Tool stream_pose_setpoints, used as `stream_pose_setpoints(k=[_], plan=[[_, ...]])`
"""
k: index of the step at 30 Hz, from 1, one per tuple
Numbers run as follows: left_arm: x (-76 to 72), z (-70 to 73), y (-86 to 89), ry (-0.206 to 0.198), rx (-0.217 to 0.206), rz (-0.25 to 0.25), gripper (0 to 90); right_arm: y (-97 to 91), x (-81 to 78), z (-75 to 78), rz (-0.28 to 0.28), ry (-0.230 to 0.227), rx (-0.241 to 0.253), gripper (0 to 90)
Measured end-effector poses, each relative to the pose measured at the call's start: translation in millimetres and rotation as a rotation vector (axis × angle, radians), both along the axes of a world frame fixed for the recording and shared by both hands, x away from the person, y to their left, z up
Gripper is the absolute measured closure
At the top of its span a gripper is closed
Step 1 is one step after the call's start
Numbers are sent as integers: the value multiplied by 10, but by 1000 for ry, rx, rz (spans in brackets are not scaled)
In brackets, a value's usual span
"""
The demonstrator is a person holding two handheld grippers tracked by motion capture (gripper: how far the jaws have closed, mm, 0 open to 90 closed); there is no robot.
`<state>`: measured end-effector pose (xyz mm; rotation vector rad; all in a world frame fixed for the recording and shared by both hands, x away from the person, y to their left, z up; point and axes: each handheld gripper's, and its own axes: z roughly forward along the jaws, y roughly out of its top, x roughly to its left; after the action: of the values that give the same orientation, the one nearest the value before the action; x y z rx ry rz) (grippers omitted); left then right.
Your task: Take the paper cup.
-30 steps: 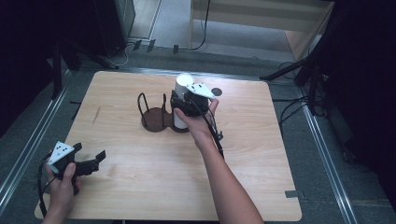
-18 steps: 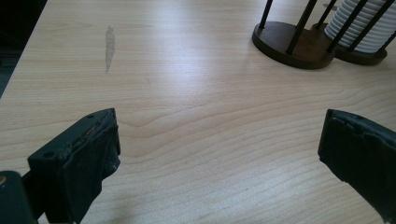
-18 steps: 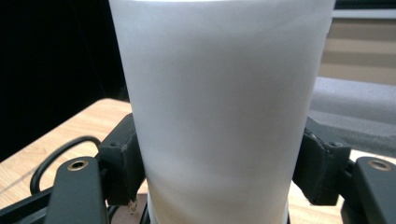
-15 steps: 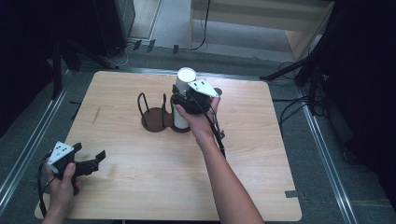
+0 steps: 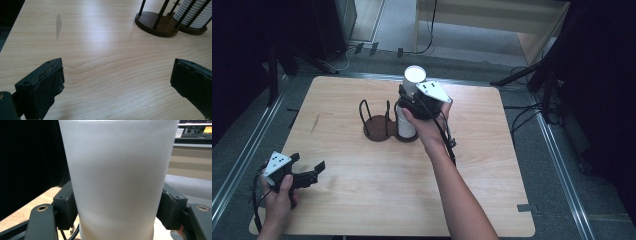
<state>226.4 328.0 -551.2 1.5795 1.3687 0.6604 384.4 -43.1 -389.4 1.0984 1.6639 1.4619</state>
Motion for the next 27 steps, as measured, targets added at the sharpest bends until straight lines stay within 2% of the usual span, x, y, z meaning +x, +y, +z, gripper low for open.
stream_pose_setpoints(k=[14, 27], plan=[[1, 1, -2, 1, 5, -1, 0, -267, -61, 102, -38, -3, 1, 289], [2, 2, -4, 2, 9, 0, 0, -608, -161, 42, -74, 13, -2, 288]])
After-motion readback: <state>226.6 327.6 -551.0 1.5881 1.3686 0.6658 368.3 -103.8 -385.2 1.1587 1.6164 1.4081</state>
